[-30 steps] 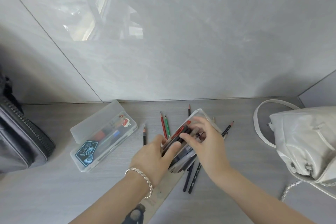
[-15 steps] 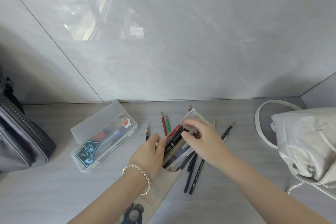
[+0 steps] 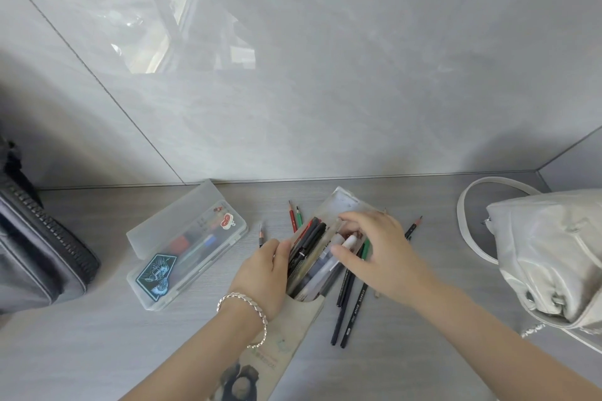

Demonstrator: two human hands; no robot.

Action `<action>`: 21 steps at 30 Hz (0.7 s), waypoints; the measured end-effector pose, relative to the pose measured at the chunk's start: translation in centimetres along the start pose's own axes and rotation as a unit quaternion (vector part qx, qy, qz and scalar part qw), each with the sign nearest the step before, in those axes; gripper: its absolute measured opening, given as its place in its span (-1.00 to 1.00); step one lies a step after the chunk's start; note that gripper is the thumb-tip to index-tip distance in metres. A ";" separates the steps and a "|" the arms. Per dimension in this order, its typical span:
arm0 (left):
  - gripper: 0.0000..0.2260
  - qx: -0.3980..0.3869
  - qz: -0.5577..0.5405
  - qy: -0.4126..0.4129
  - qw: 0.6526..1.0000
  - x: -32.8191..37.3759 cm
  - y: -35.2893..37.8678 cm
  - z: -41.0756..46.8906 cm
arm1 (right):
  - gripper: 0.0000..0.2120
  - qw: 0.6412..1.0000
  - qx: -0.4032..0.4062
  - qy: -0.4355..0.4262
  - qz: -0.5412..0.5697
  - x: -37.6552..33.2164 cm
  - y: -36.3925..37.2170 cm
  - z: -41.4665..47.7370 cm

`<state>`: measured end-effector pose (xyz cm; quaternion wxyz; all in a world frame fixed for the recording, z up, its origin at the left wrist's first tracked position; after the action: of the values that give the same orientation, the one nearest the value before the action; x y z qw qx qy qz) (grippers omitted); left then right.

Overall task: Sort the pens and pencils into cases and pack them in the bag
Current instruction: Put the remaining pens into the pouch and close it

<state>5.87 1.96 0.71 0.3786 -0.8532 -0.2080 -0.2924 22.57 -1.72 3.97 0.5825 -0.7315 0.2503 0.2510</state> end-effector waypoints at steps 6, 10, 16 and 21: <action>-0.65 0.006 -0.033 -0.003 0.999 -0.4 -0.3 0.5 | -0.59 0.992 0.095 -0.051 -0.064 -0.2 -0.7 -0.9; -0.64 0.002 -0.053 -0.013 0.999 -0.4 -0.3 0.5 | -0.65 0.991 0.093 -0.046 -0.082 0.1 -0.6 -0.9; -0.66 -0.001 -0.043 -0.007 0.999 -0.4 -0.1 0.4 | -0.68 0.995 0.089 0.000 -0.039 1.0 -0.8 -0.8; -0.64 0.008 -0.009 -0.015 1.000 -0.6 0.0 0.4 | -0.74 0.993 0.100 0.014 -0.069 0.1 -0.1 -1.6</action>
<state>5.59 2.17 0.09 0.3796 -0.8524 -0.2236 -0.2816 22.85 -3.26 4.28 0.6649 -0.6888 0.2311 0.1734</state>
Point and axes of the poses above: each hand's wrist, its own z-axis towards the middle knuckle, its own y-axis out of the palm, x = y × z, the point moved 7 cm from there along z, towards the middle knuckle, and after that the axes turned 13 degrees about -x, right-handed, at the moved point
